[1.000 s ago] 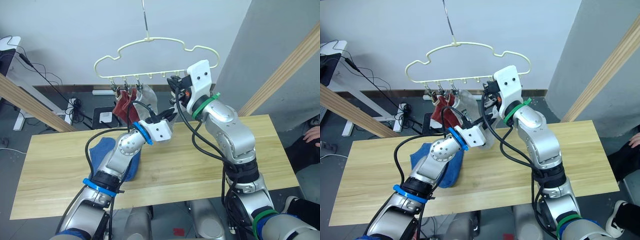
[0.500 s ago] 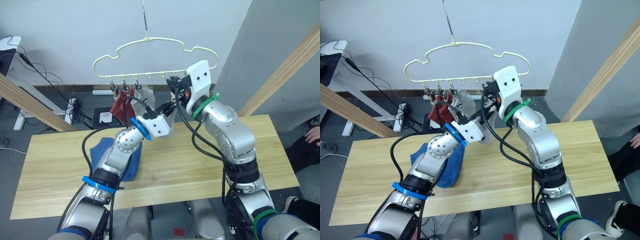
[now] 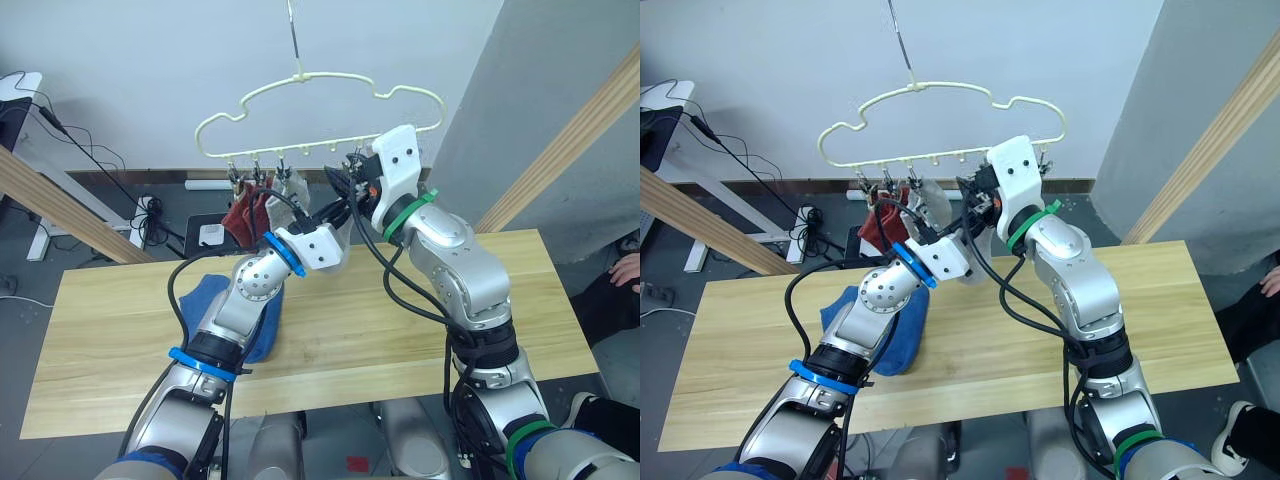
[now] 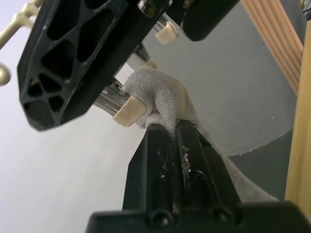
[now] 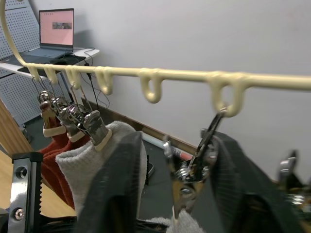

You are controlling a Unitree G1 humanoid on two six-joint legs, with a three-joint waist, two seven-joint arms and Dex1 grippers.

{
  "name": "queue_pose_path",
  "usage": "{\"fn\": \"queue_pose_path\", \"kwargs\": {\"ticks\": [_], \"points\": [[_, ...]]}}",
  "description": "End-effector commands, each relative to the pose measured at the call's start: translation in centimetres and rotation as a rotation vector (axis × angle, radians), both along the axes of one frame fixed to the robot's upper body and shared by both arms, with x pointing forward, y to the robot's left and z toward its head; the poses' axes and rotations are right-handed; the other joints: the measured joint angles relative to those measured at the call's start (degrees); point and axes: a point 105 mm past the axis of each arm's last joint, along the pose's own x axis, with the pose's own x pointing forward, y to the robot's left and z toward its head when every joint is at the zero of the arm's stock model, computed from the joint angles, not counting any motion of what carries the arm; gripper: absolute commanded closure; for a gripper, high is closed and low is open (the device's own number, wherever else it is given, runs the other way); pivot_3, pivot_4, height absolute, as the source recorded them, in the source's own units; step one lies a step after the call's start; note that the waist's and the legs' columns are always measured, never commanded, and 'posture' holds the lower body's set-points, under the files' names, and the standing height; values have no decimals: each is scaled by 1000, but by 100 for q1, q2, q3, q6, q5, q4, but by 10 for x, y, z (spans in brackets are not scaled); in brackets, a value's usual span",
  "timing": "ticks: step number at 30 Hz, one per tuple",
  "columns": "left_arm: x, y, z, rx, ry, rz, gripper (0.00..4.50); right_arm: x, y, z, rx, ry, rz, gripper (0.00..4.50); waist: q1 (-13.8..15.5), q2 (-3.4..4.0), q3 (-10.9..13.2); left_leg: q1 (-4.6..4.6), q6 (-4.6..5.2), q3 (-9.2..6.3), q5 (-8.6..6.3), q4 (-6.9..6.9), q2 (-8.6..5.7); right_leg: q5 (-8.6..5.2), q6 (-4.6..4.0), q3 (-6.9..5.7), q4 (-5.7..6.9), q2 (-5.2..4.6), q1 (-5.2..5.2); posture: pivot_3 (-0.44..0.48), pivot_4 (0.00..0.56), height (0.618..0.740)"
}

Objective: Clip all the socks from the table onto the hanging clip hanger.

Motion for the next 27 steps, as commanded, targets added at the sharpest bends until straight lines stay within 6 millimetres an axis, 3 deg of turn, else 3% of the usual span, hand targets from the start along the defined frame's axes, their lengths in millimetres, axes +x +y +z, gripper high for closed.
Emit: {"fn": "queue_pose_path", "kwargs": {"ticks": [1,6,17,21,27], "points": [[-2,2,17,-56,-50,-6,4500,-11,-4,15,36,-50,15,1780,1,0,0,0,0,0,0,0,0,0,0,0,0,0,0,-193,319,740],[-3,1,16,-100,-17,-25,4500,-20,-12,14,16,-47,35,1780,14,0,0,-2,0,0,0,0,-1,0,0,0,-1,0,0,-197,322,740],[-23,9,9,-186,180,-156,1592,-39,-30,7,-89,-58,56,1749,13,0,0,-4,1,-1,0,0,0,0,0,0,-3,1,0,-208,327,740],[-37,19,8,-179,292,-223,1592,-46,-40,5,-117,-73,46,1749,11,0,0,-3,1,-2,0,0,1,0,0,0,-3,1,1,-203,329,740],[-50,42,27,-211,434,-258,1592,-49,-57,13,-122,-142,-47,1749,15,0,0,-2,6,-3,4,1,1,1,3,0,-2,4,4,-201,329,740]]}}
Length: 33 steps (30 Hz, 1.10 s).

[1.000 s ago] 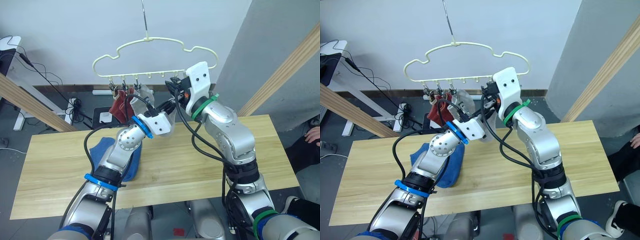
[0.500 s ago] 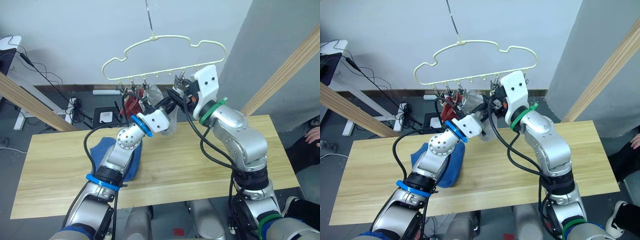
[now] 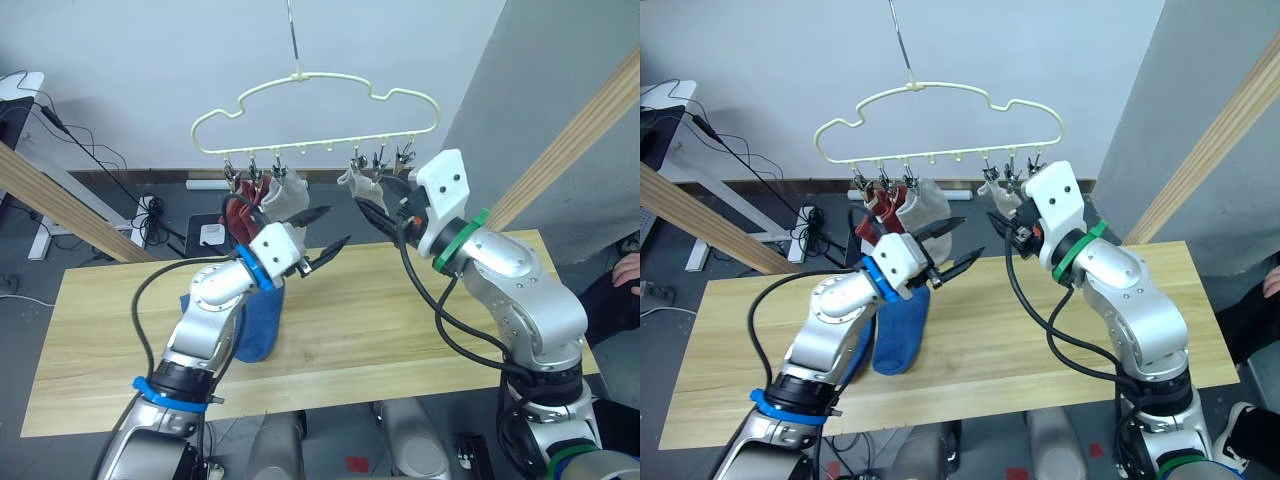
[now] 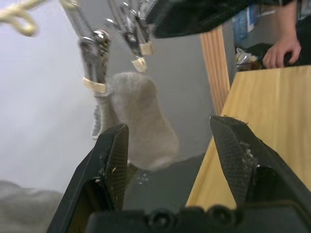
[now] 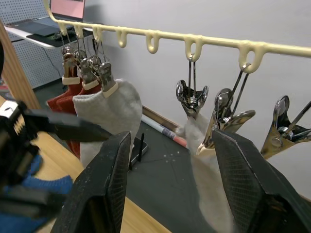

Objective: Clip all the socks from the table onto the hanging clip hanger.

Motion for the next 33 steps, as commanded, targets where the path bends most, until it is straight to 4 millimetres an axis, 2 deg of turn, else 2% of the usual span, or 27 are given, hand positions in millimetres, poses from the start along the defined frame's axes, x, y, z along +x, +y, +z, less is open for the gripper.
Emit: {"fn": "queue_pose_path", "kwargs": {"ticks": [1,4,9,12,33], "points": [[-14,11,24,-47,64,-59,1592,-5,-12,19,30,-116,-76,1749,-1,0,0,2,0,0,0,-1,1,0,0,1,0,3,1,-200,329,740],[-18,17,36,-49,140,-83,1592,1,-16,21,43,-134,-127,1749,4,0,0,2,0,-2,0,-1,3,0,0,1,1,9,0,-186,328,740],[-21,19,58,-29,156,-113,1592,7,-14,21,67,-128,-136,1749,15,0,0,1,0,-2,0,-1,3,0,0,2,0,10,1,-169,325,740],[-17,20,71,-54,132,-91,1548,11,-13,20,84,-118,-145,2316,18,0,0,0,0,-3,0,-1,3,0,0,2,-2,10,0,-165,325,740],[-16,9,65,-11,118,-106,1548,32,-4,9,55,-64,-172,2316,18,0,0,-1,0,-1,0,-2,2,0,-1,4,-4,9,-2,-170,321,740]]}}
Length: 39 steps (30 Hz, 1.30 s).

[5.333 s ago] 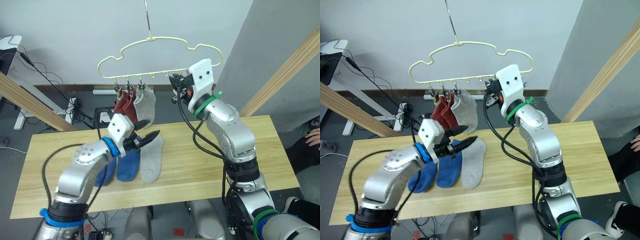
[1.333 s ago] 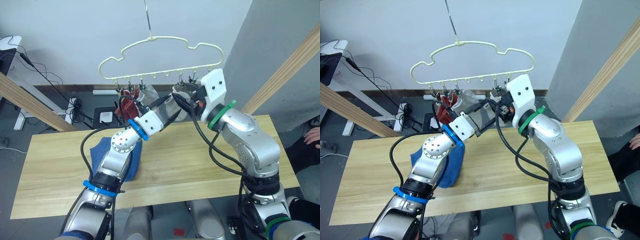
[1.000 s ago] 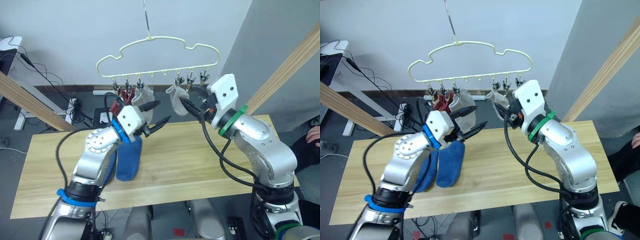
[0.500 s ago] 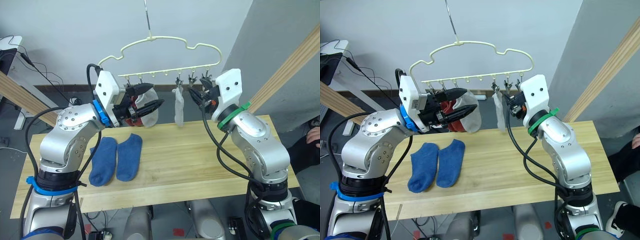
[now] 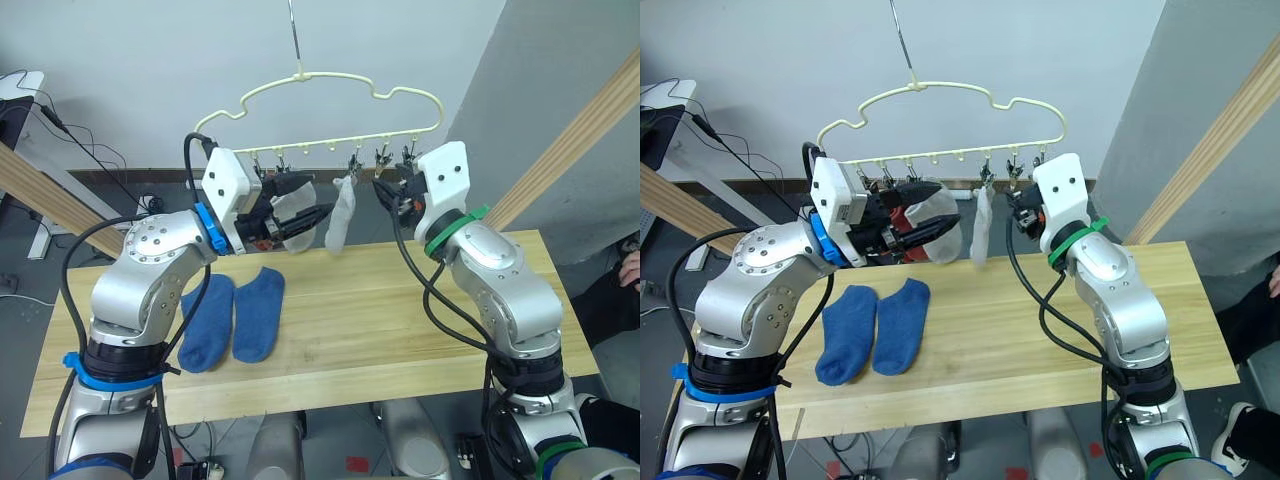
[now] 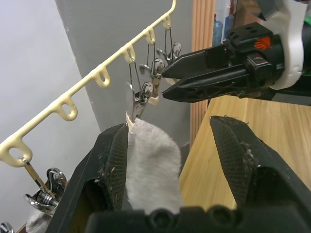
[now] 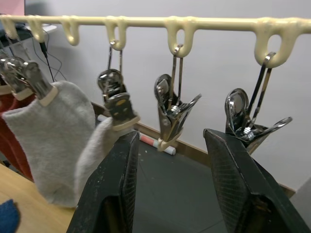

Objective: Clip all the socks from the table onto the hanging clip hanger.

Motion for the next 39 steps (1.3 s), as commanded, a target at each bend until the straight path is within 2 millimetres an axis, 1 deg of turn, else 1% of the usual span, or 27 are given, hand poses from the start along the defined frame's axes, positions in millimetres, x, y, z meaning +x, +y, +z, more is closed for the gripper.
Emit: {"fn": "queue_pose_path", "kwargs": {"ticks": [1,10,20,39], "points": [[-8,-5,9,10,-62,-29,1548,-2,5,13,2,-63,20,2316,1,0,0,0,0,-1,0,0,0,0,0,-1,0,0,0,-170,321,740],[-7,-5,6,13,-61,-21,1548,1,9,14,40,-61,18,2316,1,0,0,-1,0,-1,0,0,0,0,0,0,0,0,0,-164,313,740],[-4,-5,4,12,-66,-10,1548,3,13,15,44,-69,17,2316,1,0,0,0,0,-1,0,0,0,0,0,0,0,0,0,-165,310,740],[-3,-5,2,15,-68,-4,1548,10,37,18,12,-92,99,2316,0,0,0,0,-1,0,0,0,0,0,-1,0,2,-1,-1,-153,309,740]]}}
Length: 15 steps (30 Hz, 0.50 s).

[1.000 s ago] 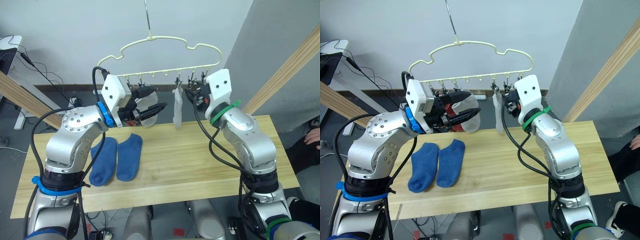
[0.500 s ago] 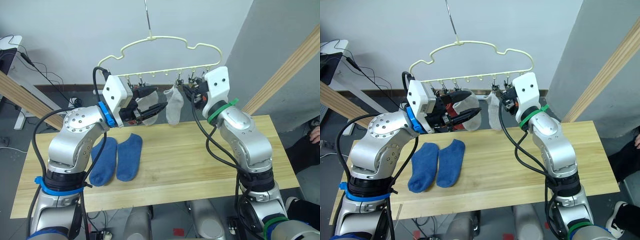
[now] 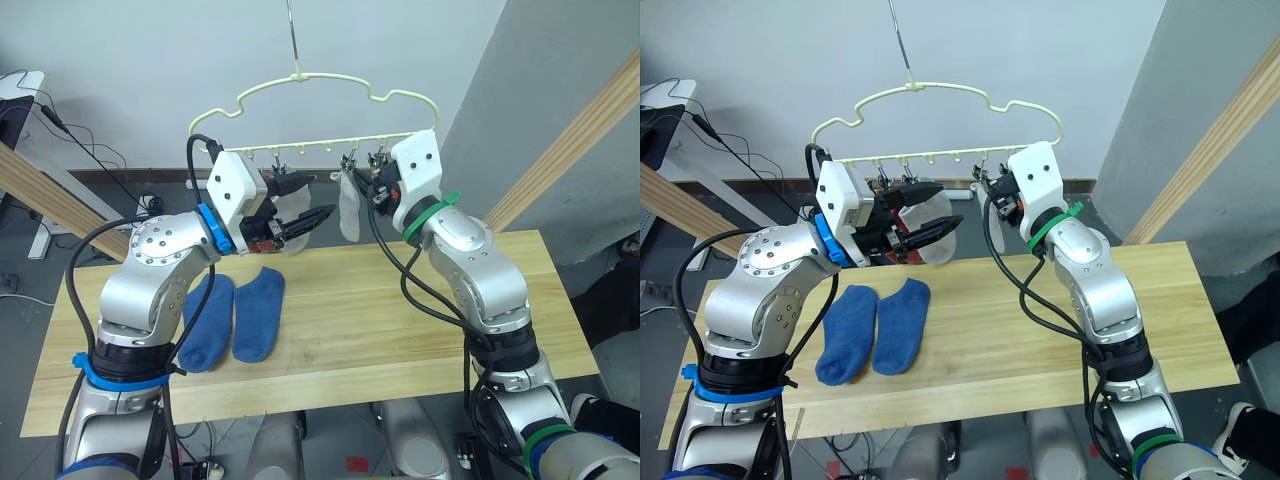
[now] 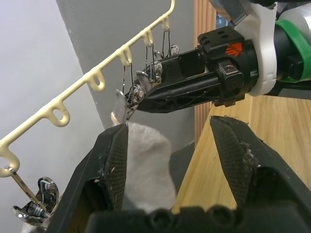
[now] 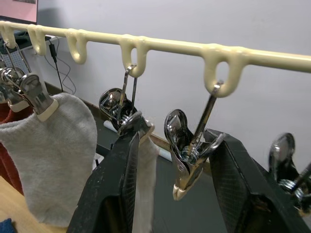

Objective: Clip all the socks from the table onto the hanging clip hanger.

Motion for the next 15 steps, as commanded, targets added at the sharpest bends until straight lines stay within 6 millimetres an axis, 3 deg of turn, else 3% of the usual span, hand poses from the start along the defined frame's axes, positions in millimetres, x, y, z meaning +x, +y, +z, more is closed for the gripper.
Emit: {"fn": "queue_pose_path", "kwargs": {"ticks": [1,15], "points": [[-5,-2,5,3,-41,-15,1548,-6,9,16,13,-69,38,2316,-1,0,0,0,0,0,0,0,0,0,0,0,0,0,0,-153,308,740],[-5,-4,4,2,-42,-19,1548,-4,14,18,22,-83,46,2316,1,0,0,0,0,0,0,0,0,0,0,0,1,-1,-1,-152,307,740]]}}
